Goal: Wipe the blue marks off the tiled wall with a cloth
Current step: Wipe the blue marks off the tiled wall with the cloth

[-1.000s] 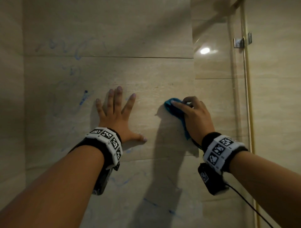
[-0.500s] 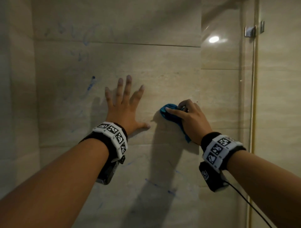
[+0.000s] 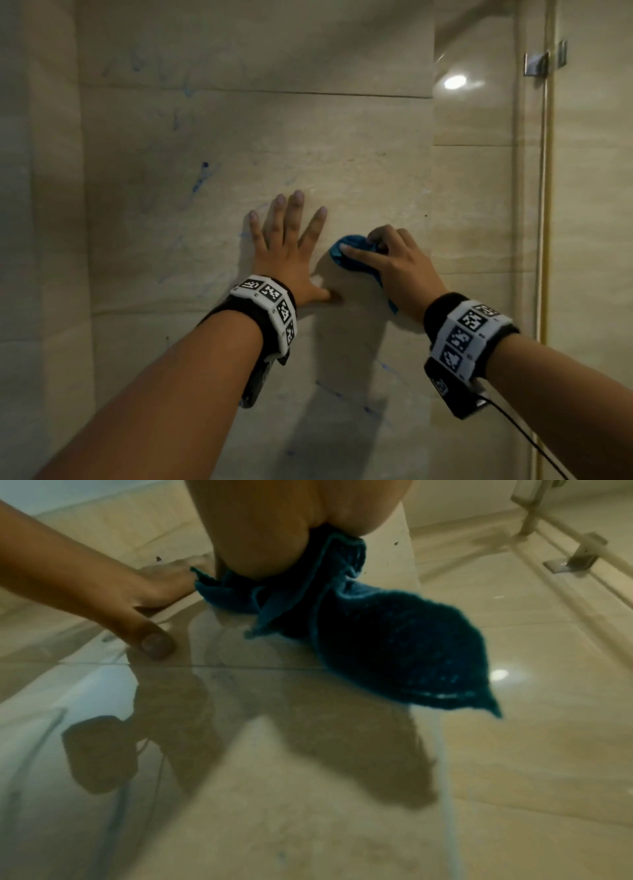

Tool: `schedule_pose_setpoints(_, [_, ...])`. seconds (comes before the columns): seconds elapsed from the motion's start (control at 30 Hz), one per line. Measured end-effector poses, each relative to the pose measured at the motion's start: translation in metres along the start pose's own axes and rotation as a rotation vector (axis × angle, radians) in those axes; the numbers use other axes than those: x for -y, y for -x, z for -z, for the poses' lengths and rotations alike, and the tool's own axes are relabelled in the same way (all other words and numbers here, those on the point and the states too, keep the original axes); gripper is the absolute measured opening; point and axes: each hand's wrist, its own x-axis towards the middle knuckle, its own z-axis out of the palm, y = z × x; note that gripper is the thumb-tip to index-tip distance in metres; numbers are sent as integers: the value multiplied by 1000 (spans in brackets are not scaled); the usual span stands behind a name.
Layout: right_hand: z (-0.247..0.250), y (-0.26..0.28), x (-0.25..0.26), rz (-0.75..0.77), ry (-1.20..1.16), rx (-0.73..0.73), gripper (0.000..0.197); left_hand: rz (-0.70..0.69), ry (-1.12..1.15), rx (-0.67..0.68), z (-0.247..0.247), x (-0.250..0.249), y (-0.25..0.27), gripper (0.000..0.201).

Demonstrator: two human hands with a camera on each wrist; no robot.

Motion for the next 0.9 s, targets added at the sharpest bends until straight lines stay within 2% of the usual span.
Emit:
schedule_pose_setpoints(0.1, [5, -2, -7, 31, -3, 13, 55, -2, 7, 6, 0, 1, -1, 139])
schedule_pose_setpoints(0.23, [9, -26, -9, -121, -6, -72, 50, 2, 1, -12, -1, 1, 0, 140])
schedule_pose_setpoints(0.3, [6, -30, -7, -136, 2, -99, 50, 5, 2, -13, -1, 0, -1, 141])
schedule_pose_setpoints(0.4, [0, -17, -5, -50, -8, -72, 52, 3, 4, -21, -1, 0, 0, 141])
schedule_pose_setpoints(0.53, [0, 7, -6, 113, -52, 59, 52, -2, 1, -29, -2, 0, 0, 139])
schedule_pose_setpoints(0.63, [4, 9, -13, 226, 5, 135, 52, -7, 2, -41, -3, 1, 0, 139])
schedule_pose_setpoints(0.7, [12, 0, -12, 160, -17, 151, 45, -7, 5, -42, -3, 1, 0, 140])
schedule_pose_setpoints(0.8, [22, -17, -16, -87, -90, 40, 30, -10, 9, -36, -3, 1, 0, 141])
schedule_pose_setpoints(0.9, [29, -28, -33, -166, -10, -72, 38, -18, 23, -34, -3, 2, 0, 140])
